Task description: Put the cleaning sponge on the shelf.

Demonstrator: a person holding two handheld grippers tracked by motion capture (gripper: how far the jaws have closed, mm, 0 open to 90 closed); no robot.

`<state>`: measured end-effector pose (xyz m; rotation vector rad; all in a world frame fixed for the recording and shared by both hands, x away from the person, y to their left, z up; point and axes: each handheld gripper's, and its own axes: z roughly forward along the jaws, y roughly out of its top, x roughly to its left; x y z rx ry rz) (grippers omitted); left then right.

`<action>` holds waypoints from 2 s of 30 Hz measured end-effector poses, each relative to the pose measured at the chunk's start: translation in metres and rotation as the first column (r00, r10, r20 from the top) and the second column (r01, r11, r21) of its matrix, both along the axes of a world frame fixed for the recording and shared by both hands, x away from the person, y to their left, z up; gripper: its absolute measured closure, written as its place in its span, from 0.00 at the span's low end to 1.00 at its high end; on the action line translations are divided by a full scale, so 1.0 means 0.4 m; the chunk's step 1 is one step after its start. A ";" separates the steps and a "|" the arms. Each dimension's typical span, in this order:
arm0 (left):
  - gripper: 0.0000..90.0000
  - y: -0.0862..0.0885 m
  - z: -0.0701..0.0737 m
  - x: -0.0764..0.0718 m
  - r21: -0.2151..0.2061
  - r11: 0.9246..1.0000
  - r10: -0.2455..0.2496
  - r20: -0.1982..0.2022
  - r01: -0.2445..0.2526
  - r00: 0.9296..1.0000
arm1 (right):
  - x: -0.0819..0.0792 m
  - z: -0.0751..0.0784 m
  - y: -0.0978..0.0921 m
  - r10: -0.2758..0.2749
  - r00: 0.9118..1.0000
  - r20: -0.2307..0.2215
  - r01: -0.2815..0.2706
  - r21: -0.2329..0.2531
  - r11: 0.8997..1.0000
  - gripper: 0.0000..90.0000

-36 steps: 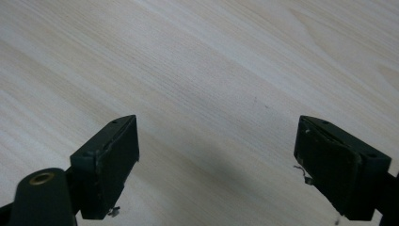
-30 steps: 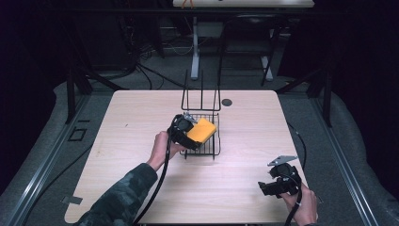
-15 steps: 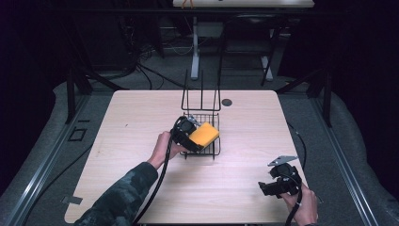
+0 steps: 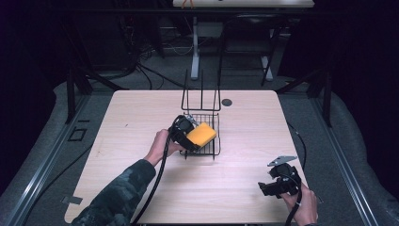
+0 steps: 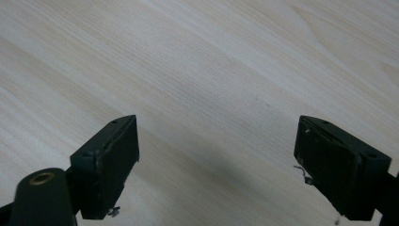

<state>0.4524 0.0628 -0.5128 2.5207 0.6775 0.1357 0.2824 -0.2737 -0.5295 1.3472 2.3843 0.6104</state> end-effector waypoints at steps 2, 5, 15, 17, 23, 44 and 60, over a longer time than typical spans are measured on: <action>0.26 -0.003 -0.003 0.001 0.009 1.000 -0.005 -0.001 0.005 1.000 | 0.000 0.000 0.000 -0.001 1.000 0.000 0.001 0.001 1.000 0.16; 0.25 -0.010 -0.010 0.003 0.021 1.000 -0.013 -0.001 0.013 1.000 | -0.001 0.002 -0.001 -0.001 1.000 0.004 0.001 0.004 1.000 0.16; 0.11 -0.006 -0.004 0.000 -0.005 1.000 0.016 0.011 -0.016 1.000 | 0.000 0.002 -0.004 0.000 1.000 0.000 0.000 0.002 1.000 0.16; 0.08 -0.001 0.000 -0.001 -0.019 0.999 0.027 0.014 -0.027 1.000 | -0.001 0.003 -0.004 -0.001 1.000 -0.001 0.001 0.004 1.000 0.16; 0.01 0.018 0.021 -0.010 -0.048 0.997 0.068 0.029 -0.066 0.997 | -0.003 0.007 -0.004 -0.003 1.000 0.002 0.003 0.002 1.000 0.16; 0.00 0.200 0.116 -0.092 -0.097 0.978 0.193 0.113 -0.183 0.975 | -0.005 0.008 -0.001 -0.005 1.000 0.011 0.005 0.000 1.000 0.16; 0.00 0.357 0.119 -0.188 -0.080 0.952 0.303 0.132 -0.295 0.944 | -0.006 0.009 0.000 -0.008 1.000 0.012 0.008 0.002 1.000 0.16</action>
